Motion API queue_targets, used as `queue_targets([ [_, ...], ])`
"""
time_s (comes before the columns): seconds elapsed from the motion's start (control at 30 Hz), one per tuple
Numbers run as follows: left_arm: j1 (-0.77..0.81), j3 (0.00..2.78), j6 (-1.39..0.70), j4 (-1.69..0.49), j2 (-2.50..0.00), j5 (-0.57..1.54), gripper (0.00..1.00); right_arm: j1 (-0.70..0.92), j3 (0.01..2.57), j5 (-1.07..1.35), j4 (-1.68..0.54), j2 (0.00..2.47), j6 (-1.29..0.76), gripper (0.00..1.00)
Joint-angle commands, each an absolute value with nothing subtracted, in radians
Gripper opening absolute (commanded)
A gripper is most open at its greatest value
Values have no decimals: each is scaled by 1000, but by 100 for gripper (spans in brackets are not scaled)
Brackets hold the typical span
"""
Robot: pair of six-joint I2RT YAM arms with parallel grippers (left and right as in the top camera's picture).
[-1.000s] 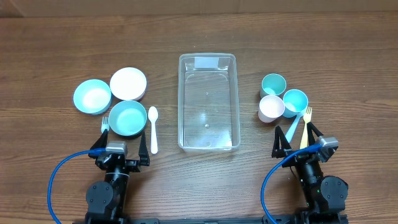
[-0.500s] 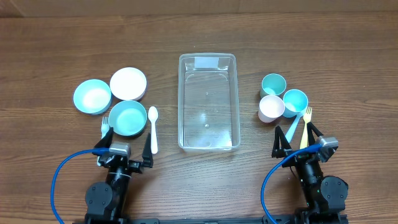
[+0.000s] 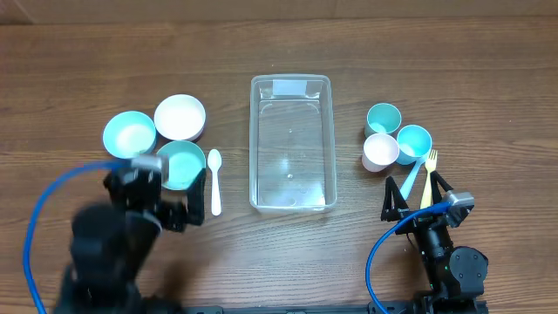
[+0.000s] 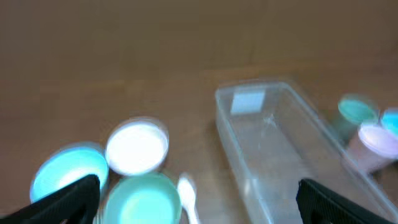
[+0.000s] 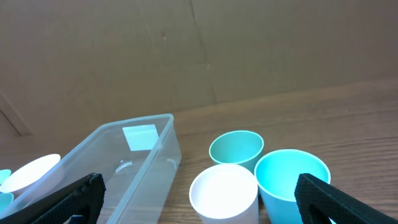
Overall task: Pack container
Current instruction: 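Move the left gripper to the teal bowl and grasp its rim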
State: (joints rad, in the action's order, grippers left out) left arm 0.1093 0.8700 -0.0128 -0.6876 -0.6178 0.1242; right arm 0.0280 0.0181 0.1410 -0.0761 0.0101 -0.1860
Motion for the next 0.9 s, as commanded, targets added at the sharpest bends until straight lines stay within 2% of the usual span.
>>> queue_targets([
  [0.0, 105, 1206, 38, -955, -1003, 100, 100, 33, 8, 132, -70, 3, -182, 100],
  [0.07, 105, 1367, 38, -1089, -1220, 143, 100, 33, 8, 132, -70, 3, -182, 100],
  [0.23, 105, 1446, -7, -1091, -1521, 263, 100, 33, 8, 132, -70, 3, -182, 100],
  [0.3, 105, 1445, -7, -1110, -1589, 259, 91, 33, 8, 132, -70, 3, -183, 100],
  [0.33, 105, 1441, -7, -1125, -1610, 251, 92, 33, 8, 132, -70, 3, -183, 100],
  [0.37, 105, 1434, -7, -1138, -1631, 229, 98, 33, 8, 132, -70, 3, -183, 100],
  [0.4, 105, 1417, -8, -1146, -1656, 182, 97, 33, 8, 132, -70, 3, -183, 100],
  [0.47, 105, 1361, -71, -1110, -1705, 83, 89, 33, 8, 132, -70, 3, -183, 100],
  [0.6, 105, 1292, -137, -1027, -1754, 41, 57, 33, 8, 132, -70, 3, -183, 100],
  [0.77, 105, 1208, -136, -907, -1756, -1, 59, 33, 8, 132, -70, 3, -183, 100],
  [0.83, 106, 1195, -135, -880, -1756, -4, 54, 33, 8, 132, -70, 3, -182, 100],
  [0.87, 108, 1189, -135, -867, -1756, -12, 48, 33, 8, 132, -70, 3, -182, 100],
])
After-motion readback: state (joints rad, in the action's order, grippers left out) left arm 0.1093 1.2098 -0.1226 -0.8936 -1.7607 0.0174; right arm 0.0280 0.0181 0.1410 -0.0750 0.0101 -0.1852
